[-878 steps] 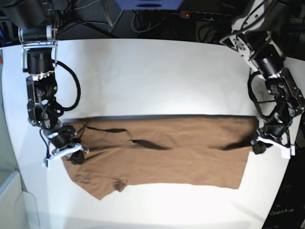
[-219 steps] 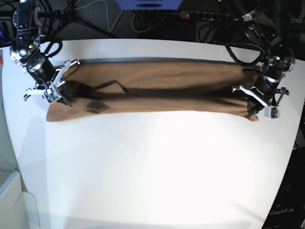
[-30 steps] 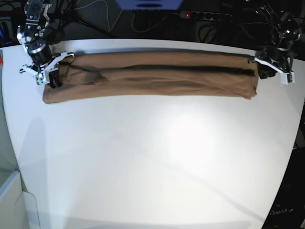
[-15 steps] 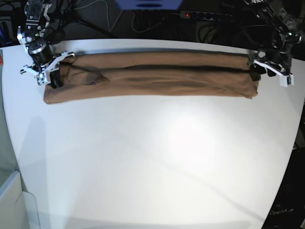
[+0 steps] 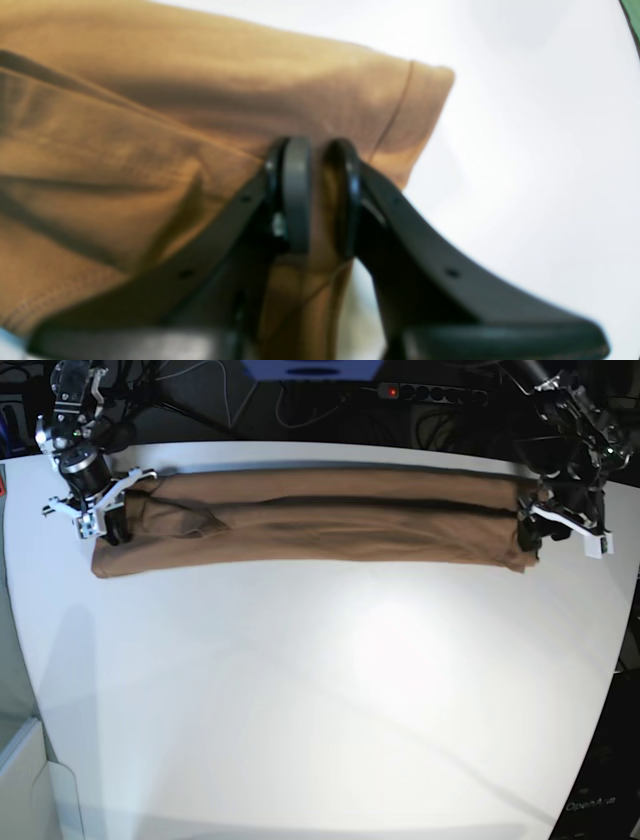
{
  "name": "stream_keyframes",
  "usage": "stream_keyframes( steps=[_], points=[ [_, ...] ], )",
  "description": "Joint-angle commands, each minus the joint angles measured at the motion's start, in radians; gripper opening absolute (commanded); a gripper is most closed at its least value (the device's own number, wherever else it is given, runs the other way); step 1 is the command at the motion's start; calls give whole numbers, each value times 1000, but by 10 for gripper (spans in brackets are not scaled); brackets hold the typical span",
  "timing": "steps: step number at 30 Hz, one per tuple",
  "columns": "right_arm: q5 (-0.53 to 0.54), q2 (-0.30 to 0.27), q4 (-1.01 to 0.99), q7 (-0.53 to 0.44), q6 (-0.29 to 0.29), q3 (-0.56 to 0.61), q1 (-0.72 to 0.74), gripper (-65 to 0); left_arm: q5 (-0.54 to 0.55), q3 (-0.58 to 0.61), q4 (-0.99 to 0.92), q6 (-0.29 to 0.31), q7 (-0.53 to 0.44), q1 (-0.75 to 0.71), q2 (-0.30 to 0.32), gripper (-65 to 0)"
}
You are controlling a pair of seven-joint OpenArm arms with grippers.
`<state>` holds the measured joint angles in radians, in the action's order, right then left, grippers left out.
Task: Fold the T-shirt properly
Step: 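Grasp each end of the tan strip with both grippers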
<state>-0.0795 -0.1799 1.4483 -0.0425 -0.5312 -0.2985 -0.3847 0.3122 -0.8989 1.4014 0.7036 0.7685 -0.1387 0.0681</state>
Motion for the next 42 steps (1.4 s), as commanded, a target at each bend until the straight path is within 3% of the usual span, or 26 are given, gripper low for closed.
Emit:
stream_keyframes(
  steps=[1, 3, 8, 16, 19, 25, 34, 42],
  points=[
    [4, -11, 13, -13, -4, -3, 2, -575, -17, 4, -9, -5, 33, -2, 9, -254],
    [4, -11, 13, -13, -4, -3, 2, -575, -17, 4, -23, -5, 33, -2, 9, -309],
    [4, -11, 13, -13, -4, -3, 2, -575, -18, 4, -20, -5, 42, -3, 12, -650],
    [4, -11, 13, -15, -4, -3, 2, -575, -49, 2, -6, -5, 45, -3, 16, -625],
    [4, -11, 13, -15, -4, -1, 2, -575, -48, -2, 60, -5, 99, -3, 12, -625],
    [4, -11, 13, -15, -4, 18, 3, -575, -49, 2, 309, -5, 207, 1, -58, -625],
    [4, -5, 13, -7, -4, 55, 10, -575, -58, 4, 490, -5, 409, 129, -98, -625],
    [2, 3, 13, -6, 1, 78, 10, -575, -72, -2, 496, -5, 434, 106, -93, -625]
  ],
)
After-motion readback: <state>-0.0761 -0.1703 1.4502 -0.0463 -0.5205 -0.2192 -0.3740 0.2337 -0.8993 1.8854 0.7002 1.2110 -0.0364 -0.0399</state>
